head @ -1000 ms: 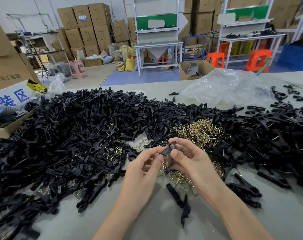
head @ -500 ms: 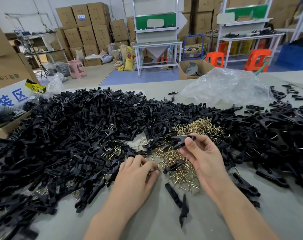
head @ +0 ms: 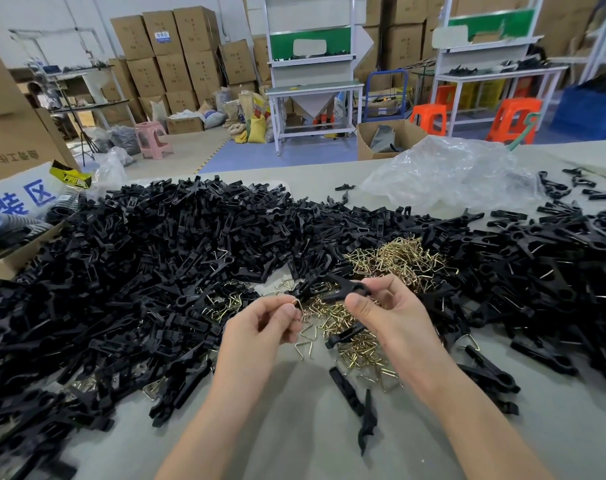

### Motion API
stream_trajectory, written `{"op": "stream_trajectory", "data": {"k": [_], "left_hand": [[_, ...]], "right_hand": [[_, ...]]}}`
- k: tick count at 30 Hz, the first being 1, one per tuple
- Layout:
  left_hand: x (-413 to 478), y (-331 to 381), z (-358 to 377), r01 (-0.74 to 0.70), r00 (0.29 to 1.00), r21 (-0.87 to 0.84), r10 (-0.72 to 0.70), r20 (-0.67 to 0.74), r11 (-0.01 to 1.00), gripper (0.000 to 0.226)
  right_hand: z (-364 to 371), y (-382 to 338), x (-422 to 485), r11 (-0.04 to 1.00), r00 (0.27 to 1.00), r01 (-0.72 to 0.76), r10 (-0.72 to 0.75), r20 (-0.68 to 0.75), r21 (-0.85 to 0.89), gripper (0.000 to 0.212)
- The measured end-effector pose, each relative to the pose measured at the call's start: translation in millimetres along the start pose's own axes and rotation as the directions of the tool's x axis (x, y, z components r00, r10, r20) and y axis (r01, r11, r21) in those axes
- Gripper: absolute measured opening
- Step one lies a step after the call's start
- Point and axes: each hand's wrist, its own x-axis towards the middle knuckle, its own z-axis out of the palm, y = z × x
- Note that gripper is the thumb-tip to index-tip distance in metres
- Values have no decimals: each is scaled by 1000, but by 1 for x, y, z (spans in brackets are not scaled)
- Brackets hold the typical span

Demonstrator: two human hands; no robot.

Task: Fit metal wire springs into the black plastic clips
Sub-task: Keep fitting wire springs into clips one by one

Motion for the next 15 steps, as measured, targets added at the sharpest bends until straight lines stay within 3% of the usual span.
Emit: {"op": "stream_trajectory", "data": {"k": [3,7,12,15], "left_hand": [[-2,6,4,102,995,-245,-96,36,964,12],[-6,9,11,197,980,-403,-164,115,894,12],[-5,8,10,259,966,-505,-221,135,824,8],[-5,8,9,260,965,-482,-218,142,837,7]], "right_hand": [[4,1,0,990,999,-6,10,32,-142,29],[7,0,-3,986,994,24,-5,110,-166,26],[8,-3,-5,989,991,45,-26,134,-144,27],[10,-4,-5,987,988,54,-31,151,-150,27]]}}
